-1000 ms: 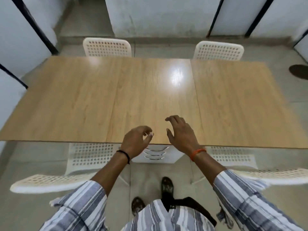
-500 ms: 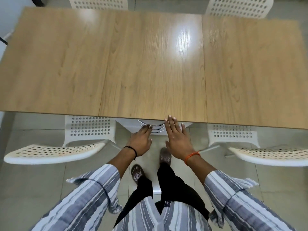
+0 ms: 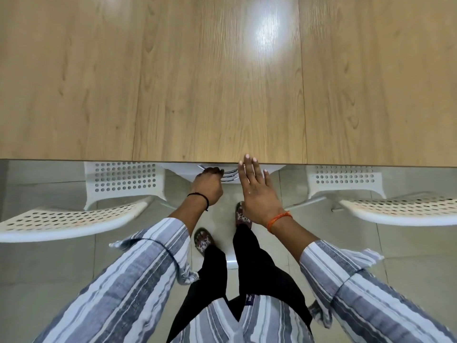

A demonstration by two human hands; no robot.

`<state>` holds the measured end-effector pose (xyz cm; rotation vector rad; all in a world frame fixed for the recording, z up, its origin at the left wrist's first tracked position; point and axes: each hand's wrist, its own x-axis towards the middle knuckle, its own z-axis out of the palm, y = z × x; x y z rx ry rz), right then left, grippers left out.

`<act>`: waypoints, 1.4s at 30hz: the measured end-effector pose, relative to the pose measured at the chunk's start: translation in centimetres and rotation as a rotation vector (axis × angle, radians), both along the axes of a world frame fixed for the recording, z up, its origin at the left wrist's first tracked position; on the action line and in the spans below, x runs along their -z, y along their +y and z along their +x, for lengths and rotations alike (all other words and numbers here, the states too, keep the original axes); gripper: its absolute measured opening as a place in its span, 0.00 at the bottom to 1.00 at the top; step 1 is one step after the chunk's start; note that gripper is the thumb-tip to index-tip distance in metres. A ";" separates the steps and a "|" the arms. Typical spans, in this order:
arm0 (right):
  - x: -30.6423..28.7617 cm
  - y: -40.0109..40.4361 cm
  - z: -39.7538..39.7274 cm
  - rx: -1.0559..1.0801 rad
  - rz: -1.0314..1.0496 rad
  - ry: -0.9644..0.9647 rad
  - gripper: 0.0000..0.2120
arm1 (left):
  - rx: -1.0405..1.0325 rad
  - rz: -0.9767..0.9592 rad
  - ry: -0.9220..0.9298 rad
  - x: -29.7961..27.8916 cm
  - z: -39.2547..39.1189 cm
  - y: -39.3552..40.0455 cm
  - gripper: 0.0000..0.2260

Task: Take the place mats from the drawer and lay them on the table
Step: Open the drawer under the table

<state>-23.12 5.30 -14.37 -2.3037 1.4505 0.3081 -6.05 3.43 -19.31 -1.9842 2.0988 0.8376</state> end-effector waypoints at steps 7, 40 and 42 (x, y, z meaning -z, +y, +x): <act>0.0 0.1 0.2 0.013 0.013 0.005 0.43 | 0.107 -0.008 -0.033 -0.6 0.5 4.8 0.20; 3.8 7.3 -1.3 0.351 0.663 -0.099 0.10 | -0.577 0.119 0.163 -3.4 5.2 11.3 0.27; 4.0 7.4 -1.1 0.325 0.707 -0.068 0.11 | -0.635 0.162 0.200 -3.1 5.1 11.3 0.28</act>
